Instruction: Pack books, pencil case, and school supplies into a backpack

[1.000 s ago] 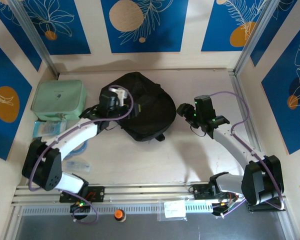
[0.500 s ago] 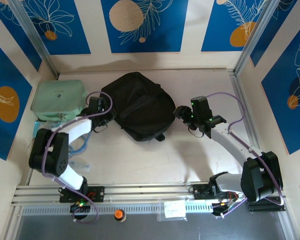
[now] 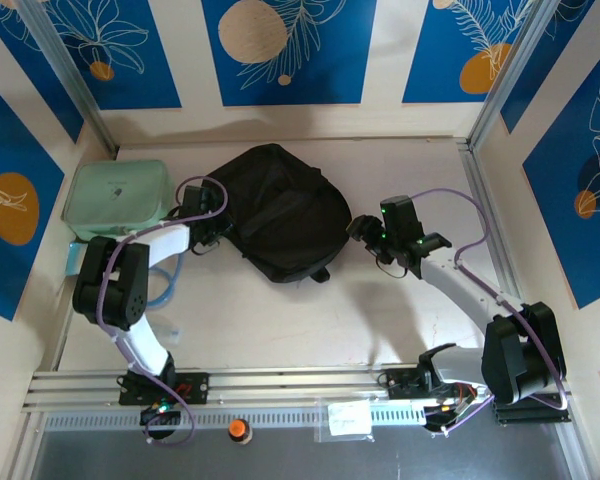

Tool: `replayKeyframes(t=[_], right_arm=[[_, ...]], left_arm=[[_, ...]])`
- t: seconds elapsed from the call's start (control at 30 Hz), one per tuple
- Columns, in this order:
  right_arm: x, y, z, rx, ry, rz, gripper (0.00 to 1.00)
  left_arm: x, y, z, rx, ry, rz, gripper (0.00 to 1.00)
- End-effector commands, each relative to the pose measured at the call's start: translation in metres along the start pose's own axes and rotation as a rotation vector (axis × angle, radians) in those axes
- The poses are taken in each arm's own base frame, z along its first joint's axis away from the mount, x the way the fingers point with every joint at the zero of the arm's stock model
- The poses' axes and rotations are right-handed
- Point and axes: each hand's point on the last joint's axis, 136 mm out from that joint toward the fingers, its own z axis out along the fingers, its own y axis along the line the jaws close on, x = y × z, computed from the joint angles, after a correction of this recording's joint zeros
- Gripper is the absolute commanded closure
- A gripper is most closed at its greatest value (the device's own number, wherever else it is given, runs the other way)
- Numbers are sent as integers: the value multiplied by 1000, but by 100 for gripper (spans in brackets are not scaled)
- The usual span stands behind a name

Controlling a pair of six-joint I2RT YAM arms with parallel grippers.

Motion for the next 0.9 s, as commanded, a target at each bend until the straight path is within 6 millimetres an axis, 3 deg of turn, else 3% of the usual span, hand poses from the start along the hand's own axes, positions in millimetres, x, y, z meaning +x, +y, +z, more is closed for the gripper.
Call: replayKeyframes(t=[0.0, 0.23, 0.37, 0.5, 0.57, 0.87], right_arm=[[9, -4, 2, 3, 29, 9, 33], [29, 10, 26, -87, 164, 7, 36], [41, 9, 44, -93, 249, 21, 40], [46, 6, 57, -82, 282, 27, 46], [44, 4, 60, -73, 281, 26, 49], [8, -9, 88, -32, 220, 56, 64]], left_arm=[[-5, -10, 4, 43, 14, -17, 74], [0, -20, 9, 106, 51, -48, 75], [0, -25, 9, 130, 62, -53, 81], [-1, -31, 5, 151, 60, -35, 94], [-3, -37, 0, 174, 57, -21, 100], [-14, -79, -53, 328, 27, 34, 100]])
